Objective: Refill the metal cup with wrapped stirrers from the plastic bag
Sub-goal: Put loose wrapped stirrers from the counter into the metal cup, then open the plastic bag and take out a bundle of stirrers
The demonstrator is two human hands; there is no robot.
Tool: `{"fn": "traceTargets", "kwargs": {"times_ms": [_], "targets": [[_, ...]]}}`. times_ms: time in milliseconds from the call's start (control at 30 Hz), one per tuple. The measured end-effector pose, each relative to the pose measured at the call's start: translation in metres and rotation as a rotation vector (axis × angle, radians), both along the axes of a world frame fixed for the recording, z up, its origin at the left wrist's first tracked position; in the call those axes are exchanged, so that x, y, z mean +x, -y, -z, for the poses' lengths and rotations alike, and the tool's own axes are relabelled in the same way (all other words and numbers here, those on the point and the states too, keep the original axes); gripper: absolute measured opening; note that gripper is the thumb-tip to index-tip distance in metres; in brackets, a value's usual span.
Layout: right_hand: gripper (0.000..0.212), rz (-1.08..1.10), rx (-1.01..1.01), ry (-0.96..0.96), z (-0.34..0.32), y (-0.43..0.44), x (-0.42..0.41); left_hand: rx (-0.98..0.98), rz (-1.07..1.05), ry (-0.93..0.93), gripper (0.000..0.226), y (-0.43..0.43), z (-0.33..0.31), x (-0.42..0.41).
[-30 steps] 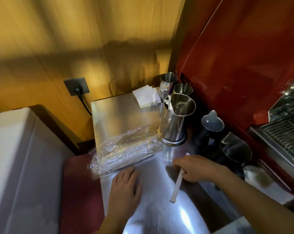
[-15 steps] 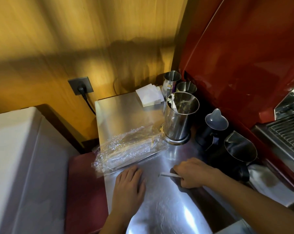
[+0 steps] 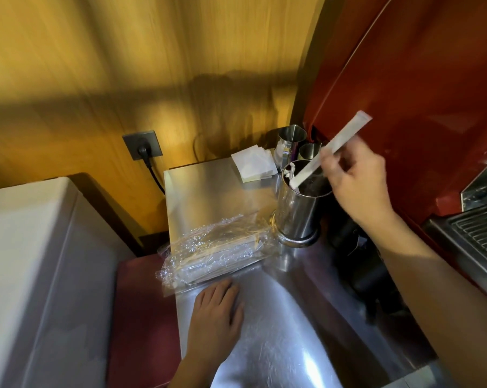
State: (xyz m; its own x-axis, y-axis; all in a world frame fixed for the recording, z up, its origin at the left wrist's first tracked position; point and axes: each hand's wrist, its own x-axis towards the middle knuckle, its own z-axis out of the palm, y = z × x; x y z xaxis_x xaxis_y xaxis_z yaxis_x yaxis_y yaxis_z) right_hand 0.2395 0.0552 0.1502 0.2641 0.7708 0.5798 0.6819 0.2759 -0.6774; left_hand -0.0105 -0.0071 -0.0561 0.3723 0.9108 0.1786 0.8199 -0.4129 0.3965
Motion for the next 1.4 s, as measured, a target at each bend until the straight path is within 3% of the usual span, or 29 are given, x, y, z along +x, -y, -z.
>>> {"fn": "traceTargets", "kwargs": {"times_ms": [67,133,233,300,367,533,667,767,933,1033,1167,1400], "targets": [[0.022,0.113,0.046,-0.013,-0.002,-0.011,0.002,0.002,0.001,0.002,0.032,0.0,0.0,0.0],[0.021,0.212,-0.05,0.097,0.005,-0.022,0.004,0.006,0.002,0.002,0.032,0.001,-0.001,0.0],[0.017,0.302,-0.463,0.312,0.02,-0.034,0.012,0.021,0.0,0.0,0.03,0.001,-0.003,0.0],[0.014,0.257,-0.704,0.3,0.024,-0.037,0.016,0.033,0.0,0.006,0.028,0.001,-0.003,0.0],[0.012,0.223,-0.779,0.271,0.024,-0.038,0.018,0.032,-0.001,0.011,0.027,0.0,-0.004,0.0],[0.011,0.185,-0.44,0.286,0.017,-0.033,0.006,0.017,-0.009,0.03,0.025,0.001,-0.004,0.001],[0.011,-0.121,-0.271,0.266,0.022,-0.021,-0.023,0.011,0.015,0.013,0.028,-0.002,-0.006,0.001],[0.01,-0.277,-0.339,0.371,0.042,-0.02,-0.047,0.063,-0.024,0.05,0.013,-0.008,-0.019,0.003],[0.012,-0.381,-0.486,0.512,0.095,-0.031,-0.079,0.207,-0.094,0.122,0.014,-0.031,-0.041,0.001],[0.035,-0.493,-0.504,0.656,0.122,-0.033,-0.085,0.198,-0.1,0.083,0.033,-0.04,-0.048,-0.002],[0.06,-0.595,-0.61,0.829,0.148,-0.032,-0.089,0.087,-0.15,-0.108,0.061,-0.046,-0.044,-0.009],[0.053,-0.586,-0.59,0.903,0.16,-0.036,-0.086,0.169,-0.153,-0.195,0.062,-0.046,-0.031,-0.011]]}}
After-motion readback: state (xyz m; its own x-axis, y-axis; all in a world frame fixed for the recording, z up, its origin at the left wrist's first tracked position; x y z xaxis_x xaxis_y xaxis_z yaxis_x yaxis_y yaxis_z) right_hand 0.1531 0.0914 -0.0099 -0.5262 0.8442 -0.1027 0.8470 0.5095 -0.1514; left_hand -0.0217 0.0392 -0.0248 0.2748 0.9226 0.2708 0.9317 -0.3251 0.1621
